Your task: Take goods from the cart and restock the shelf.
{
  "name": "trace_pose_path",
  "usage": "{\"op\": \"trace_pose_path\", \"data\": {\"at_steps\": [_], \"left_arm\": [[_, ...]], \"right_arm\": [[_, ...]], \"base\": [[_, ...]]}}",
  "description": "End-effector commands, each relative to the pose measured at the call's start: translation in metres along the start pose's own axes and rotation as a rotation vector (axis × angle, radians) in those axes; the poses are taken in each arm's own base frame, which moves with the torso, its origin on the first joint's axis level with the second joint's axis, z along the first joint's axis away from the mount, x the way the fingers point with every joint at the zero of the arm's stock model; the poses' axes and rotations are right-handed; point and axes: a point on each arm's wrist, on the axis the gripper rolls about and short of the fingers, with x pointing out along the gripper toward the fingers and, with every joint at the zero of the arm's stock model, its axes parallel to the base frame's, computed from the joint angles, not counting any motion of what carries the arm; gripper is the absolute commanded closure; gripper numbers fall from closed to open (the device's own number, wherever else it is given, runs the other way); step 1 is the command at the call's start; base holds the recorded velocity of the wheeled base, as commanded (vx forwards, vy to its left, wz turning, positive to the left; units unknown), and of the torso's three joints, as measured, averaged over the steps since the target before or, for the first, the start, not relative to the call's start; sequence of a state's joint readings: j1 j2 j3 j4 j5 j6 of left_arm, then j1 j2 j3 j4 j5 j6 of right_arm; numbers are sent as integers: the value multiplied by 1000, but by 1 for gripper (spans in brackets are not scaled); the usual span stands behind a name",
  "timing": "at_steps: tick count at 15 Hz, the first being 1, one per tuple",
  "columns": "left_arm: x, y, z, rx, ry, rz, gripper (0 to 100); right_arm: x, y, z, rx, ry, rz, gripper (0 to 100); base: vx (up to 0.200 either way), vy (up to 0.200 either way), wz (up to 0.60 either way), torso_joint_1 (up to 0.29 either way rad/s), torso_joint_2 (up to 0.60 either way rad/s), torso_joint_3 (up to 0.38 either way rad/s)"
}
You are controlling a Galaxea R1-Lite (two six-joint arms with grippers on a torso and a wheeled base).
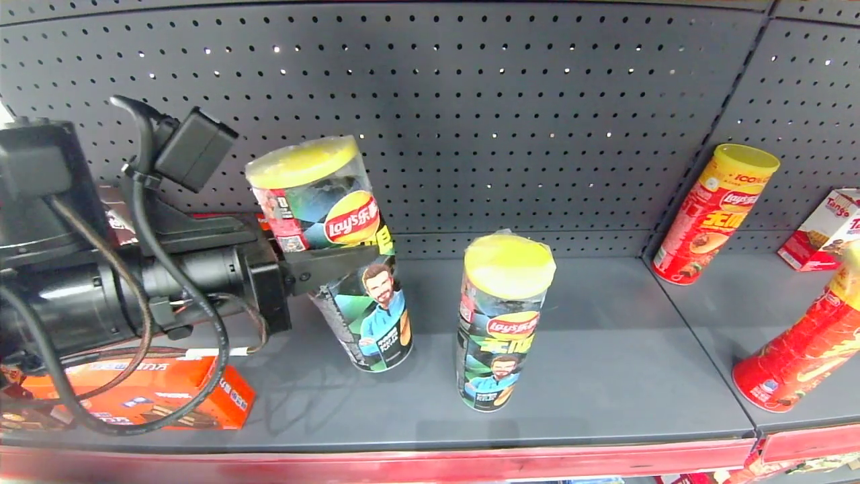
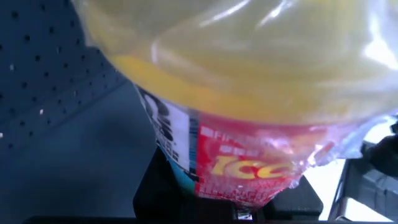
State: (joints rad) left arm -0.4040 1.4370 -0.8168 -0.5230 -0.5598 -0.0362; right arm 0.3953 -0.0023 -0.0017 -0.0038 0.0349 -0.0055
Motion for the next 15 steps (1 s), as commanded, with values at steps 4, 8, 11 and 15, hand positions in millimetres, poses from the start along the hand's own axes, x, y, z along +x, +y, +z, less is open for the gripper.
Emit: {"op": "trace_pose_path", "data": {"at_steps": [4,8,11,15], "left_arm": [[65,42,4,82,-32,-10,100],[100,66,-6,127,-5,-16,100],[121,78,-12,130,-3,-19,100],[126,84,-9,123,25,-145,100]], "right_arm": [[0,0,0,-1,2,1,0],[0,0,0,-1,2,1,0],[0,0,0,-1,2,1,0],[0,0,0,-1,2,1,0]], "base": [[0,0,0,0,0,0],[0,0,0,0,0,0],[0,0,0,0,0,0],[0,0,0,0,0,0]]}}
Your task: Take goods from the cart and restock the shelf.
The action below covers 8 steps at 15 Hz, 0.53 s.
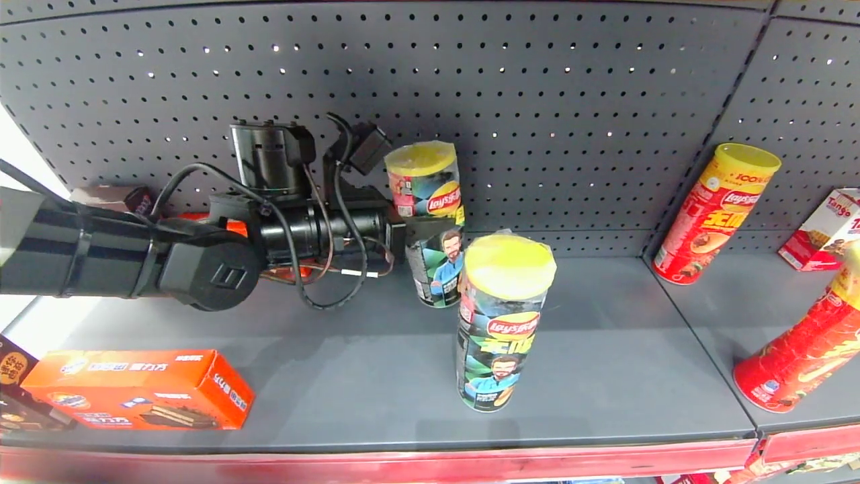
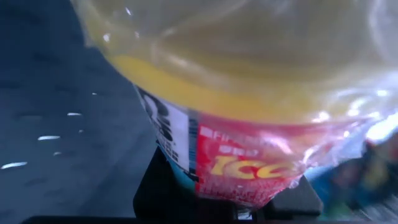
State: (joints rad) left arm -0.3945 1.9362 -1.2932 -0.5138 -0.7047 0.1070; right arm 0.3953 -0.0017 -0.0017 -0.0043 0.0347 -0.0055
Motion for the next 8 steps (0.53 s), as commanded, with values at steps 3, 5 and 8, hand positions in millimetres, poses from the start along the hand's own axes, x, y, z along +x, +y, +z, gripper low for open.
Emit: {"op": "trace_pose_path", "data": {"at_steps": [3,5,8], "left_arm": [[2,8,3,53,67,-46,100],[0,12,8,80,102,-58,100],[8,19,17,94,91,-61,100]], "right_arm": [[0,0,0,-1,2,1,0],[0,0,0,-1,2,1,0],[0,0,0,-1,2,1,0]], "base": [[0,0,0,0,0,0],[0,0,0,0,0,0],[0,0,0,0,0,0]]}}
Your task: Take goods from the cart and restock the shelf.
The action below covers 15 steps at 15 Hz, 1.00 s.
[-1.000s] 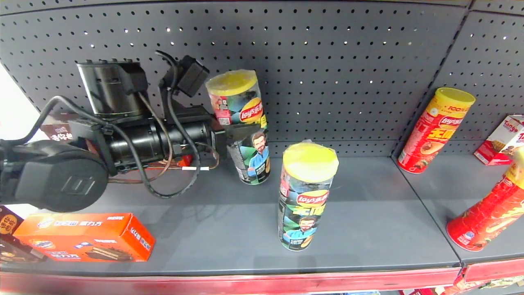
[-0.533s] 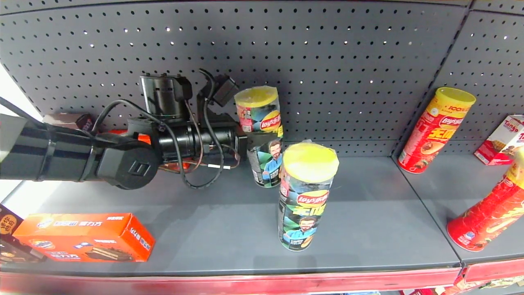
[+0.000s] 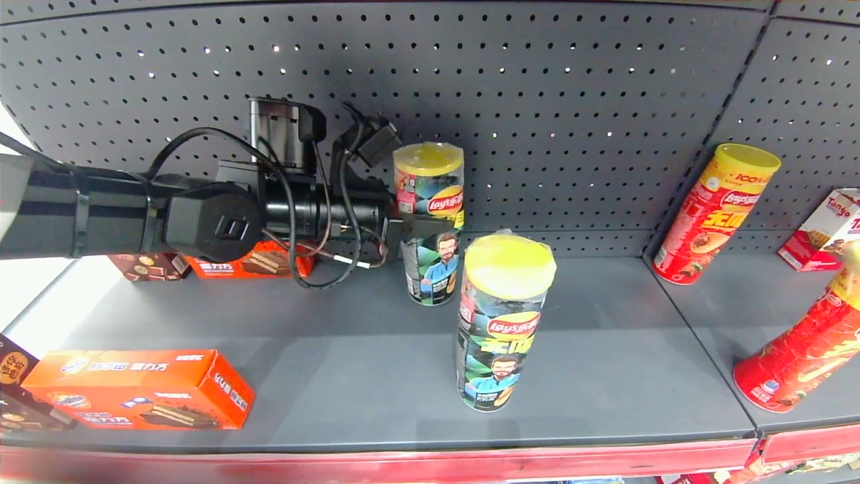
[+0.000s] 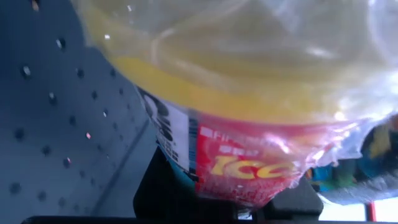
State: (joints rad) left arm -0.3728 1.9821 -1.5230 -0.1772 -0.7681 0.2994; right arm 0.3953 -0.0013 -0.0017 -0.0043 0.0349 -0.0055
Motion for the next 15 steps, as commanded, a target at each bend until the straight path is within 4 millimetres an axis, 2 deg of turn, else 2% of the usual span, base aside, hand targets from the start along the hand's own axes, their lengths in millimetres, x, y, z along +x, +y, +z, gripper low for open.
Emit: {"op": "trace_pose_path", "data": {"at_steps": [1,8,15], "left_arm": [[7,7,1,12,-13,3,100],[27,18,-4,29,-27,-5,100],[34,21,-15,18,-11,-12,100]], "right_arm": [[0,0,0,-1,1,1,0],[0,0,0,-1,1,1,0],[0,0,0,-1,1,1,0]], "base": [[0,0,0,0,0,0],[0,0,0,0,0,0],[0,0,0,0,0,0]]}}
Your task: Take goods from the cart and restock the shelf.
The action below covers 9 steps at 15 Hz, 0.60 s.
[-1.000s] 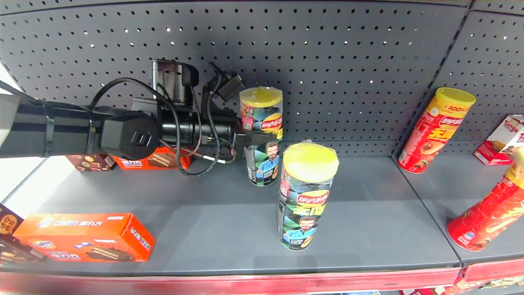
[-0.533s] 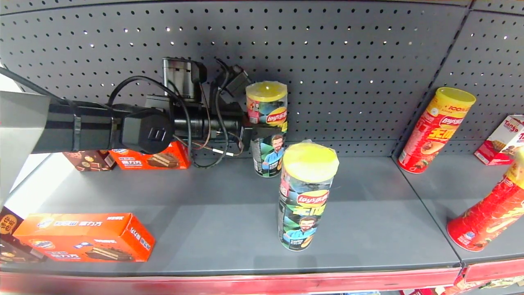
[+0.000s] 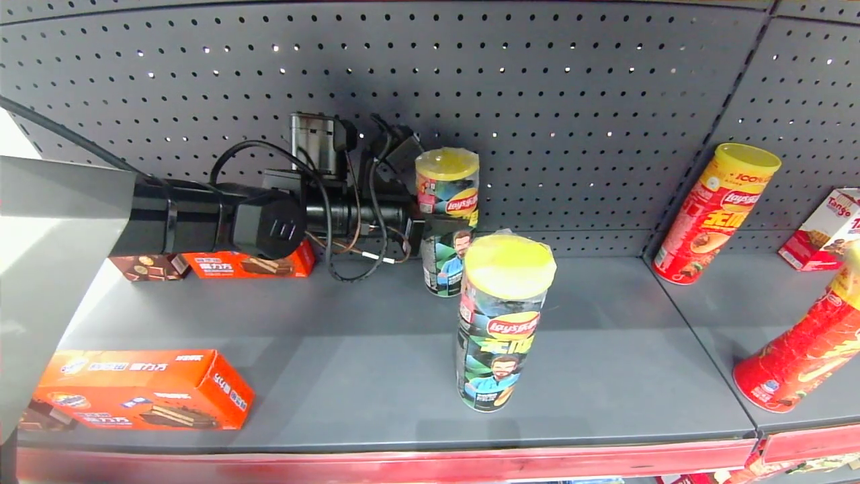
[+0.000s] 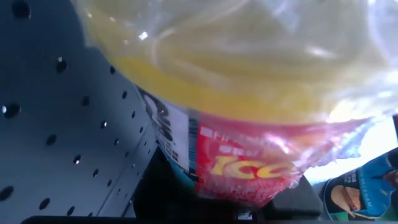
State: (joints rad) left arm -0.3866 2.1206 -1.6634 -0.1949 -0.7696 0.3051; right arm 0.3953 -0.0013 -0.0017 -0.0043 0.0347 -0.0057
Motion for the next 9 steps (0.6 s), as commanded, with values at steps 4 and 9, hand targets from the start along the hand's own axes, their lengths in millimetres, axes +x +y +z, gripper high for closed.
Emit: {"op": "trace_pose_path", "data": {"at_steps": [4,9], "left_arm": [[6,-2,-8,13,17,-14,100],[2,-4,-11,-3,35,-7,0]], "right_arm": [[0,0,0,0,1,1,0],[0,0,0,0,1,1,0]], "base": [[0,0,0,0,0,0],[0,0,0,0,0,0]]}}
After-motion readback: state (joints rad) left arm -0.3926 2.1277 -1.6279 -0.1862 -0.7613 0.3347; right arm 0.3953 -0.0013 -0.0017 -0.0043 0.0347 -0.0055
